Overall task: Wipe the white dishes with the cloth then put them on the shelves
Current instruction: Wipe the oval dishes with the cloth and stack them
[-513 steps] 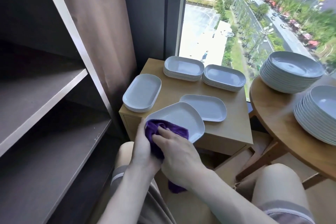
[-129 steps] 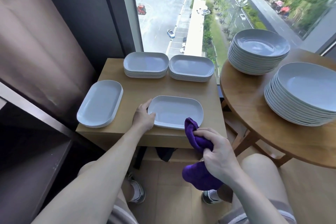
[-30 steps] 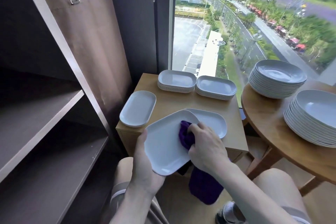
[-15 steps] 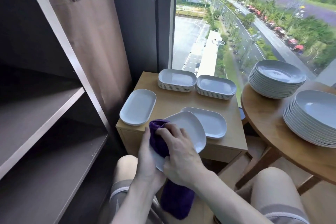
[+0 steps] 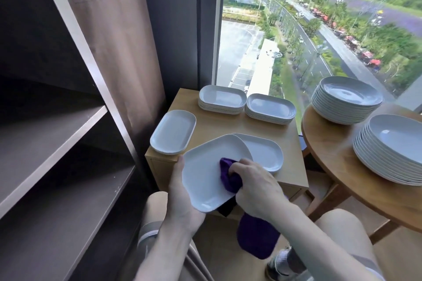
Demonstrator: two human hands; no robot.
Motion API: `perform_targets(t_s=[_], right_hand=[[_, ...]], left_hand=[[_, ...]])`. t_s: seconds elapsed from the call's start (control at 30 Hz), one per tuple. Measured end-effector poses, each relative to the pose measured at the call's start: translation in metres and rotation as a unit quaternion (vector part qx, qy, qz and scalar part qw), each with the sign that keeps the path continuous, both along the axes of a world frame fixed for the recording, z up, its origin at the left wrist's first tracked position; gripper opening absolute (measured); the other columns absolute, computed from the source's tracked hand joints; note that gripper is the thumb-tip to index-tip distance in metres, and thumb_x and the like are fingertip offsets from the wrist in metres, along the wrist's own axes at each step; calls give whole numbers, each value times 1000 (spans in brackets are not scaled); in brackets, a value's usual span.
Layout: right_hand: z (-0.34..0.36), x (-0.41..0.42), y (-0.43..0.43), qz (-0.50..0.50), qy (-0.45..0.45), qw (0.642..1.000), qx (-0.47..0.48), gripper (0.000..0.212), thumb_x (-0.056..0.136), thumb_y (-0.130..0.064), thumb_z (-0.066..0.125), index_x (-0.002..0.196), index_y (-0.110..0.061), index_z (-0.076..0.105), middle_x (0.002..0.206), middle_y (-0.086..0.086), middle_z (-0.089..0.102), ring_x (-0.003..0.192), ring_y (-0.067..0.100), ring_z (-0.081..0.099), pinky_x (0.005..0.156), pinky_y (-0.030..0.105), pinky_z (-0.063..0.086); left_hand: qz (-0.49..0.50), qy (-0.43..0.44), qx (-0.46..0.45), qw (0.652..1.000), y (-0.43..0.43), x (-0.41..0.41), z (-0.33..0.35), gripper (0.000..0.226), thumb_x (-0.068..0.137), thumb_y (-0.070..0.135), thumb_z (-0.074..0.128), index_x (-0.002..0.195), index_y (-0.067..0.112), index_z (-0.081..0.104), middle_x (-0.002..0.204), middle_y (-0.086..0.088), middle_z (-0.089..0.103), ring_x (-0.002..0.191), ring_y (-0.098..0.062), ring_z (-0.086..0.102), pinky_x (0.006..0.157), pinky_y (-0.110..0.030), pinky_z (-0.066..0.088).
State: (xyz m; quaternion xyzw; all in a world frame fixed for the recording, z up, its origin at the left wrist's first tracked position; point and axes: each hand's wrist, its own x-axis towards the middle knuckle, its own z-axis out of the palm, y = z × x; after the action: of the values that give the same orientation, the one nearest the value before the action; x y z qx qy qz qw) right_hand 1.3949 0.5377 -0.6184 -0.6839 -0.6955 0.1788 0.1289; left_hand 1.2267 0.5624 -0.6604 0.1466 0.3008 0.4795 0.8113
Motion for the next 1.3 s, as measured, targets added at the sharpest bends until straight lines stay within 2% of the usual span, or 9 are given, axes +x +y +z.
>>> perform_targets(t_s=[0.13, 0.2, 0.4, 0.57, 0.67, 0.77, 0.93, 1.1, 1.3], right_hand=[[6, 20, 20, -96, 21, 994, 44, 47, 74, 0, 52, 116, -20, 62, 112, -5, 51, 107, 24, 49, 86, 36, 44], [10, 18, 26, -104, 18, 992, 73, 49, 74, 0, 51, 119, -19, 60, 120, -4, 51, 112, 24, 47, 92, 38, 45], [17, -23, 16, 6, 20, 994, 104, 55, 78, -5, 53, 129, -26, 55, 126, -6, 47, 114, 24, 45, 93, 39, 43], [16, -68, -6, 108, 18, 990, 84, 40, 81, -19, 64, 120, -26, 56, 121, -6, 47, 107, 23, 46, 85, 31, 37], [16, -62, -12, 132, 19, 990, 44, 41, 78, -13, 57, 117, -25, 58, 118, -3, 50, 106, 24, 46, 88, 33, 37], [10, -42, -14, 148, -10, 989, 28, 45, 74, -8, 52, 113, -28, 61, 117, -4, 54, 105, 25, 47, 89, 34, 38], [5, 5, 10, 10, -10, 999, 34, 53, 72, 0, 54, 115, -27, 67, 113, -6, 56, 105, 25, 50, 77, 32, 32], [14, 25, 38, -109, 6, 993, 48, 48, 76, -4, 54, 119, -25, 57, 112, -3, 47, 102, 23, 44, 81, 34, 38], [19, -19, 20, -5, 4, 995, 99, 45, 77, -6, 52, 117, -27, 49, 117, -2, 45, 108, 27, 44, 87, 42, 45]], left_hand=[[-12, 21, 18, 1000, -9, 9, 1, 62, 94, 64, 53, 131, 17, 72, 136, -22, 67, 116, -41, 69, 91, -57, 59], [-18, 29, 22, 999, -10, 11, -1, 64, 92, 66, 55, 131, 19, 72, 136, -22, 67, 117, -41, 69, 97, -60, 56], [11, 34, 10, 999, -8, 14, 5, 60, 97, 61, 52, 133, 18, 71, 134, -18, 68, 121, -36, 68, 97, -50, 54], [21, -10, -29, 999, -6, 9, -1, 51, 100, 59, 52, 97, 15, 79, 107, -13, 75, 117, -36, 70, 100, -47, 57], [35, -5, -28, 999, -5, 3, -3, 68, 95, 65, 53, 114, 3, 74, 121, -24, 68, 129, -48, 61, 114, -57, 45], [35, 13, -22, 999, 2, 3, 1, 71, 100, 60, 46, 136, 2, 66, 136, -25, 65, 131, -45, 59, 118, -56, 40], [-8, 30, 26, 999, 11, -7, 2, 63, 108, 55, 40, 150, 10, 52, 150, -27, 52, 140, -48, 48, 115, -65, 39], [-46, 37, 40, 997, 0, 1, 5, 68, 101, 69, 46, 142, 19, 64, 143, -20, 63, 125, -38, 65, 94, -50, 57], [-56, 36, 43, 997, 0, 6, 9, 73, 100, 75, 39, 139, 21, 67, 143, -15, 64, 131, -32, 63, 96, -43, 57]])
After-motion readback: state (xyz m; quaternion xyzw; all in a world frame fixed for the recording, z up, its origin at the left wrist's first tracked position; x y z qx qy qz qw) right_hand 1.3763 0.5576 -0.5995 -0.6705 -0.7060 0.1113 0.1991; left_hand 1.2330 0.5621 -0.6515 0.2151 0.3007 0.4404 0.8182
